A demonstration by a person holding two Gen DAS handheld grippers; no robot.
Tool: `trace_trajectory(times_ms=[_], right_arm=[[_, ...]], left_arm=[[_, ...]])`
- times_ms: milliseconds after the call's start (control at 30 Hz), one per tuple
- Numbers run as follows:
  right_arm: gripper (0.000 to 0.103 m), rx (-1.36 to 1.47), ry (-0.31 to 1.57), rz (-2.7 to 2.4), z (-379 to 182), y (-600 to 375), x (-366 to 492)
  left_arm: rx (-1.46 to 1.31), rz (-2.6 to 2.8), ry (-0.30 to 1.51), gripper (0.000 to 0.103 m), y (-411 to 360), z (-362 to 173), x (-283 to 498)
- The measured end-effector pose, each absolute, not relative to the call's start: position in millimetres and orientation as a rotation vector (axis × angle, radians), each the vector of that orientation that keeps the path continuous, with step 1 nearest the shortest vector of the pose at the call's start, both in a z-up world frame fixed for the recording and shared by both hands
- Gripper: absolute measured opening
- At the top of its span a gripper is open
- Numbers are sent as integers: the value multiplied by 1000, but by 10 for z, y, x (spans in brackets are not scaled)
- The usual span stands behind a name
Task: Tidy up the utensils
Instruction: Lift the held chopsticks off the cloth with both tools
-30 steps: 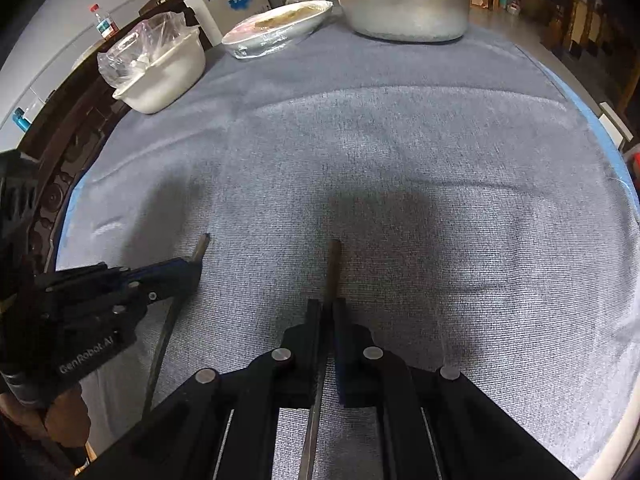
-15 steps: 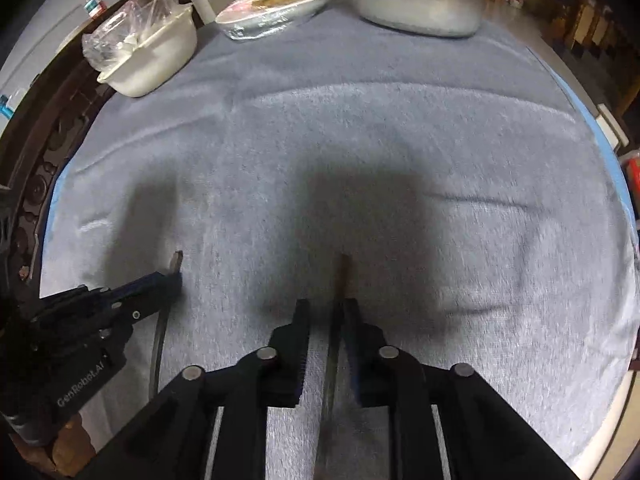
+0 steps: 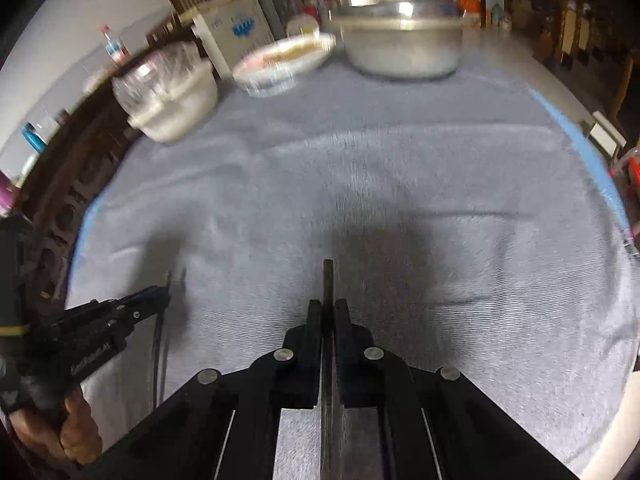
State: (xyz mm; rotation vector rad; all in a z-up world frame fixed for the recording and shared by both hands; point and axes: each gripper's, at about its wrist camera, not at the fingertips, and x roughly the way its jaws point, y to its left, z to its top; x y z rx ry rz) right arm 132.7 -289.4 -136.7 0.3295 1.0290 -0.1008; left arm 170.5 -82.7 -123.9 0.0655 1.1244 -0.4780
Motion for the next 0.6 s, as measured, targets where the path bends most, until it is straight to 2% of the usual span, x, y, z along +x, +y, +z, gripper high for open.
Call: trace_trajectory(times_ms=[267, 600], right_arm=[[6, 354, 803, -141, -726, -2935, 730], [6, 286, 541, -195, -111, -2448, -243]], left_arm=[[-48, -369, 951, 5, -9, -647, 1355], [-115, -305, 665, 5, 553, 82, 321]])
